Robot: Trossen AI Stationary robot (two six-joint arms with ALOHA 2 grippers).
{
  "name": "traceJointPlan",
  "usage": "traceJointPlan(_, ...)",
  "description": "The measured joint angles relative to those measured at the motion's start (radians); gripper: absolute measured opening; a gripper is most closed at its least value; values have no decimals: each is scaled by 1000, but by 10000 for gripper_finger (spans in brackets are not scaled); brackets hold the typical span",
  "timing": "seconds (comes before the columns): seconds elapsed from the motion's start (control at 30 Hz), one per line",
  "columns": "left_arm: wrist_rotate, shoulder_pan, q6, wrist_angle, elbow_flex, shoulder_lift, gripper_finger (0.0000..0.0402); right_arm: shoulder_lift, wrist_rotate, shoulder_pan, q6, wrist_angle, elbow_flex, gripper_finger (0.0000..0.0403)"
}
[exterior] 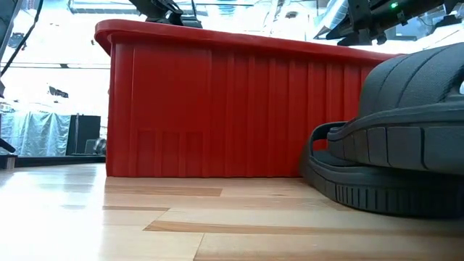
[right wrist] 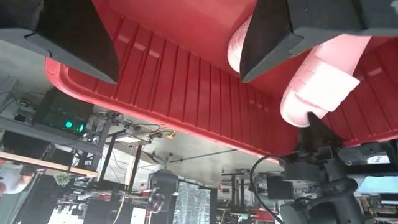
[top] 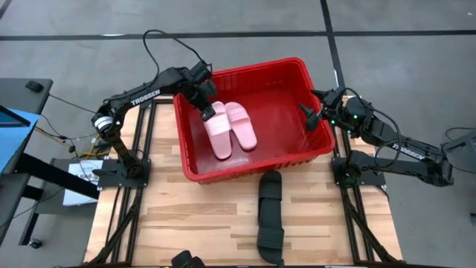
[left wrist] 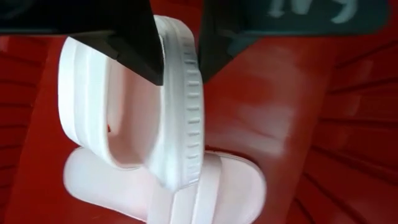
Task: Pick and place slides into bin
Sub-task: Put the pink slipper in the red bin, then put the bottom black slipper in the red bin
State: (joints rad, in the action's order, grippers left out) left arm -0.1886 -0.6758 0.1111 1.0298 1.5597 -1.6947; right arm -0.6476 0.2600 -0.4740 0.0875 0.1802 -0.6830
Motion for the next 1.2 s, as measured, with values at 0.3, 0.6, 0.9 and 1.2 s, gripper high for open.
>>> traceJointPlan(0.3,96,0,22,17,0,0,159,0,0,0,-1,0,0,324)
traceJointPlan(0.6,204,0,49,27,0,0,191,0,0,0,-3,0,0,324)
traceJointPlan(0.9,203,0,49,30,22,0,188,0,0,0,-6,0,0,324)
traceJointPlan(1.2,167,11,53,-6,304,83,187,0,0,0,0,-53,0,324)
